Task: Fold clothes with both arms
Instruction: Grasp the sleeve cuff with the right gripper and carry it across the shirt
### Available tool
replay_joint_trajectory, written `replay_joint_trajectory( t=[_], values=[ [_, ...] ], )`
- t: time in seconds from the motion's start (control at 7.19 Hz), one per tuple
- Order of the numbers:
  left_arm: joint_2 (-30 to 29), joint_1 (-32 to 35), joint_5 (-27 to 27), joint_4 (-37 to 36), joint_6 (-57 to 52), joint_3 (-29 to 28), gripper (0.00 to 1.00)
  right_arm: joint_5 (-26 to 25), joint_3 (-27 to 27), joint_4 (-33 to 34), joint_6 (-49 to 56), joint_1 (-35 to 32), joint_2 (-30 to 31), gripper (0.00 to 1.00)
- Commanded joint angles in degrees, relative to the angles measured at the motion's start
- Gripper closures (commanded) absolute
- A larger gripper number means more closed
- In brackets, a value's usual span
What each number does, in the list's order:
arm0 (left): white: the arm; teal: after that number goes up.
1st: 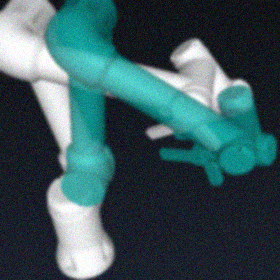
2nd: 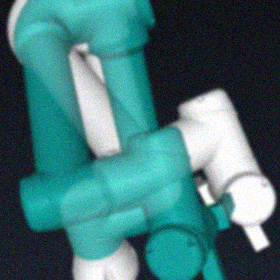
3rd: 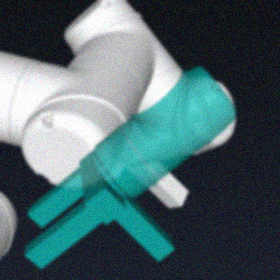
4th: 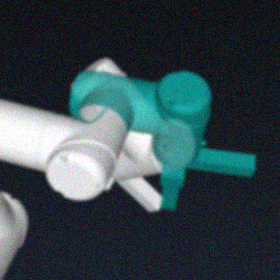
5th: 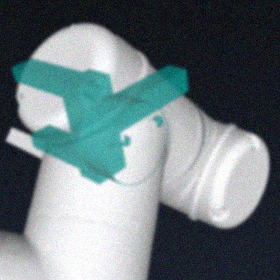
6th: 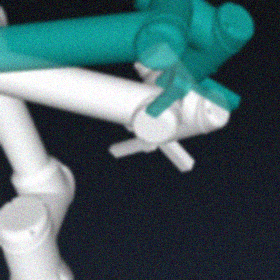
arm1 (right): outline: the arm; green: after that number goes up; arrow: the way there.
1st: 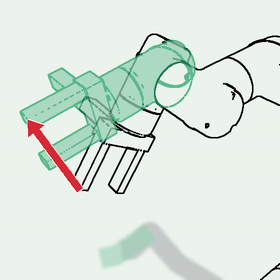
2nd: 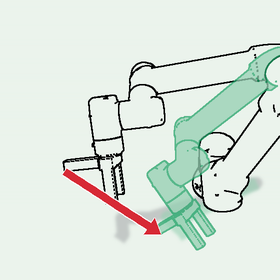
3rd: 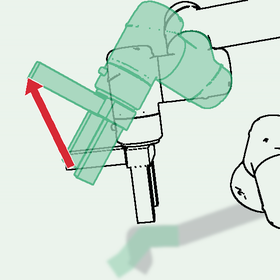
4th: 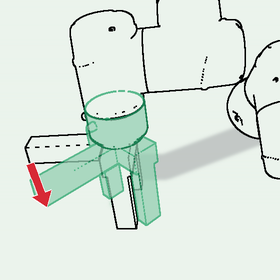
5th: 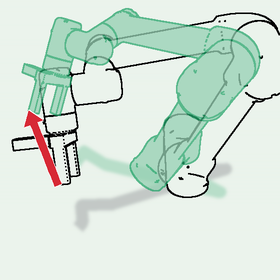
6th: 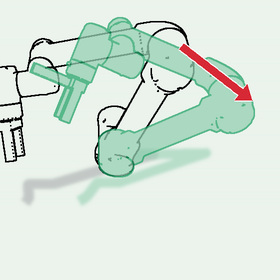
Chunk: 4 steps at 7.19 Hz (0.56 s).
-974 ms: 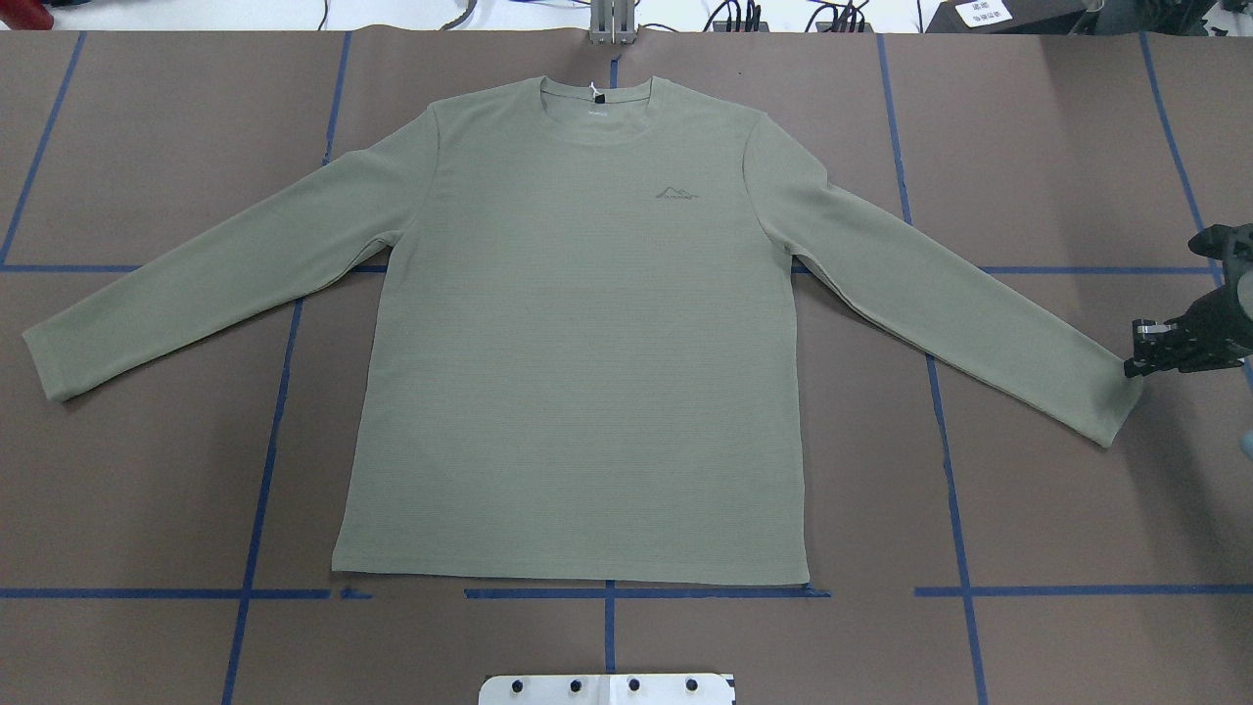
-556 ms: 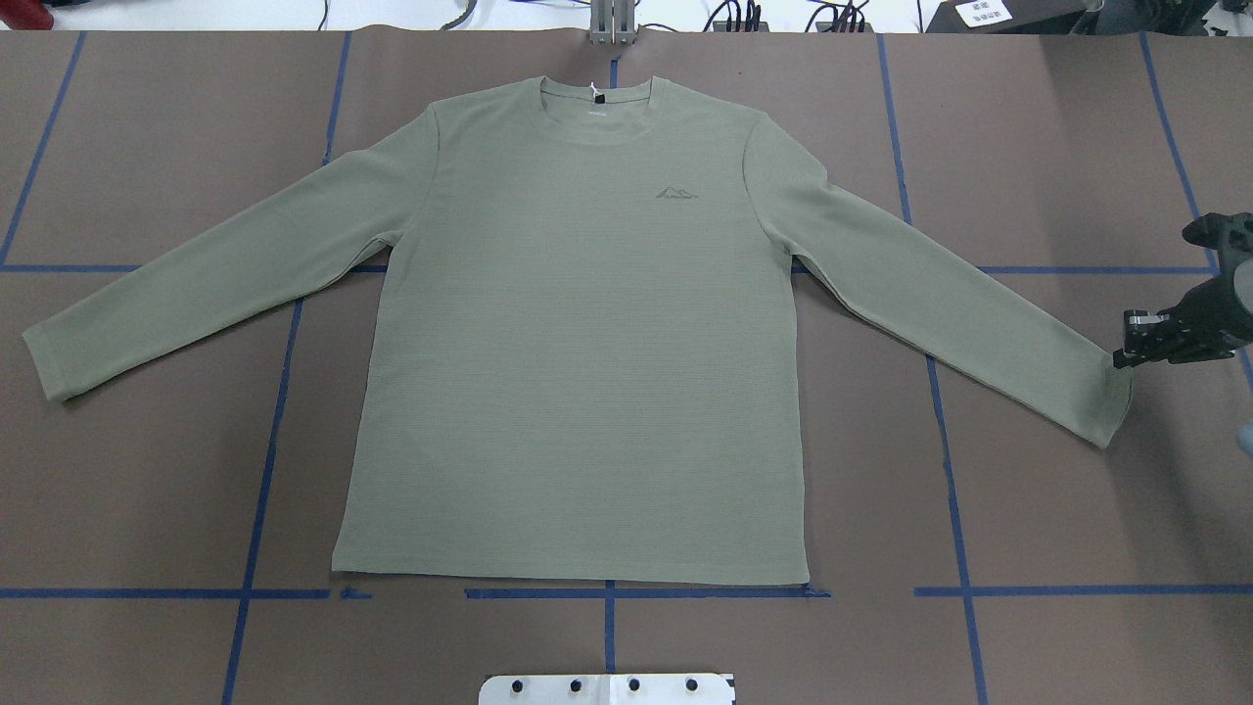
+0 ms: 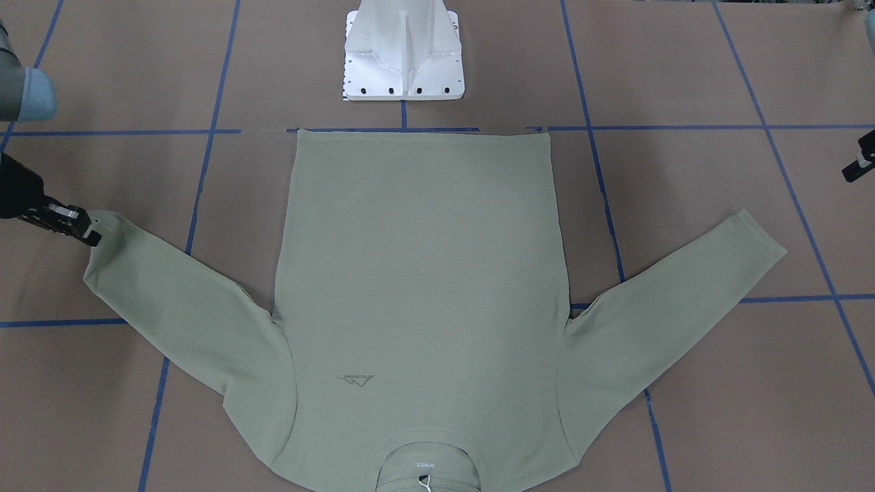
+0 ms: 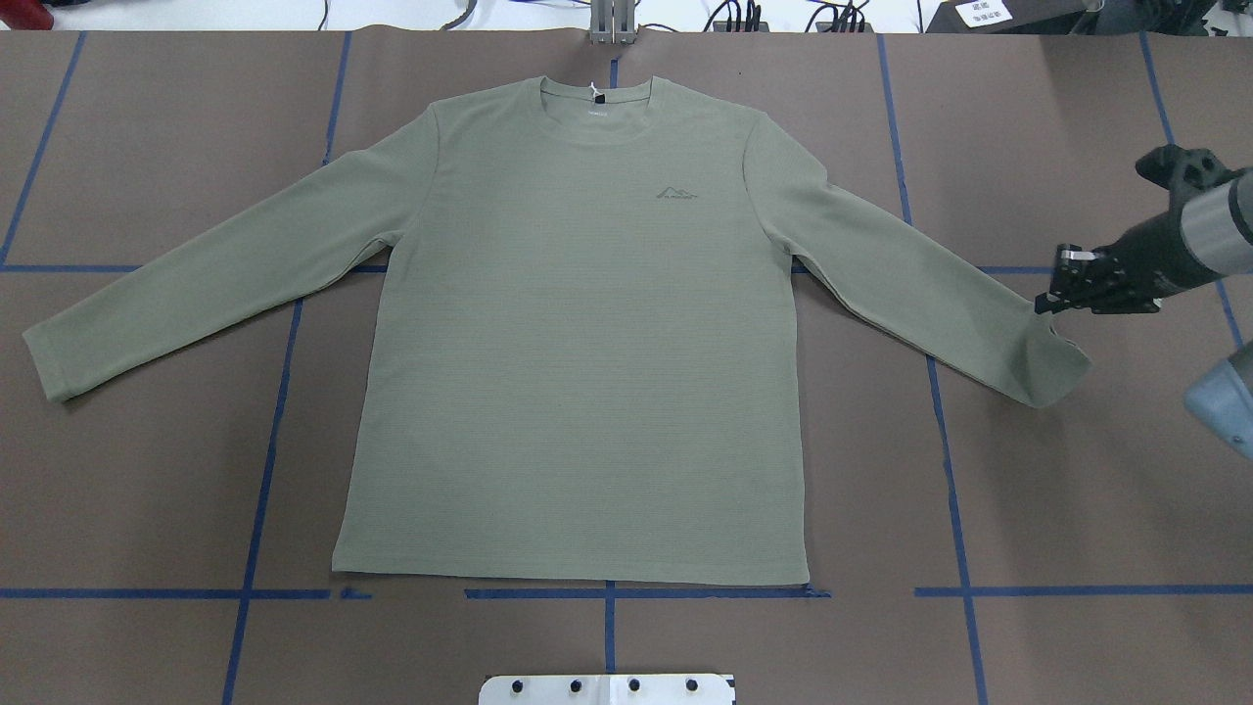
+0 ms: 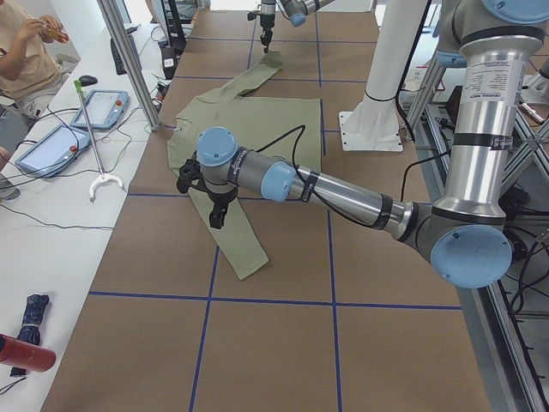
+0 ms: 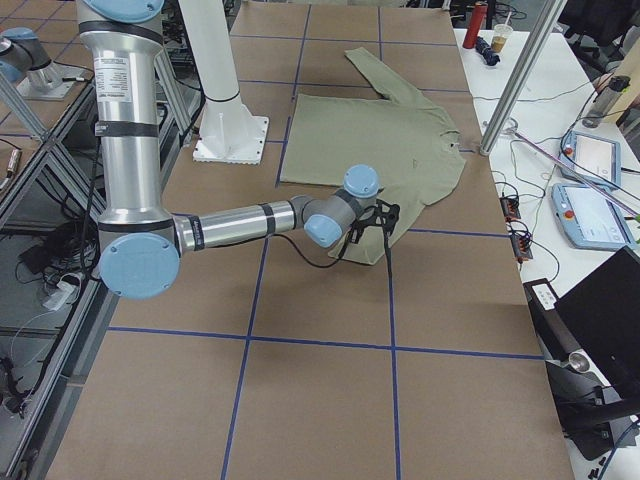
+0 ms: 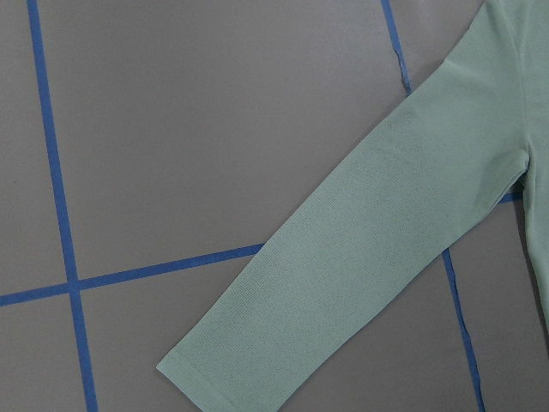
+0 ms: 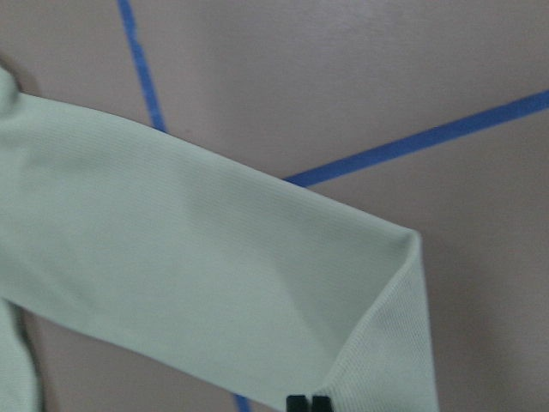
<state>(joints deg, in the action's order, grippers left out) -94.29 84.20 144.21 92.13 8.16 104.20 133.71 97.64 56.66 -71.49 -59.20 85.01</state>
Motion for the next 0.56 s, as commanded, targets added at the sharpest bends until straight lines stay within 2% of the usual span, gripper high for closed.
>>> replay_joint_trajectory(
  t=[0.0, 0.28, 0.42],
  values=[
    [0.1, 0.0, 0.0, 0.1, 0.0, 0.9, 0.0, -0.5, 0.6, 8.1, -14.1, 4.6, -15.1, 1.0],
    [0.1, 0.0, 0.0, 0.1, -0.1, 1.3, 0.0, -7.6, 0.1, 20.3, -20.5, 9.1, -29.8, 1.0],
    [0.1, 0.0, 0.0, 0.2, -0.2, 1.3, 0.0, -12.2, -1.1, 22.2, -23.5, 12.6, -35.1, 1.0]
  ],
)
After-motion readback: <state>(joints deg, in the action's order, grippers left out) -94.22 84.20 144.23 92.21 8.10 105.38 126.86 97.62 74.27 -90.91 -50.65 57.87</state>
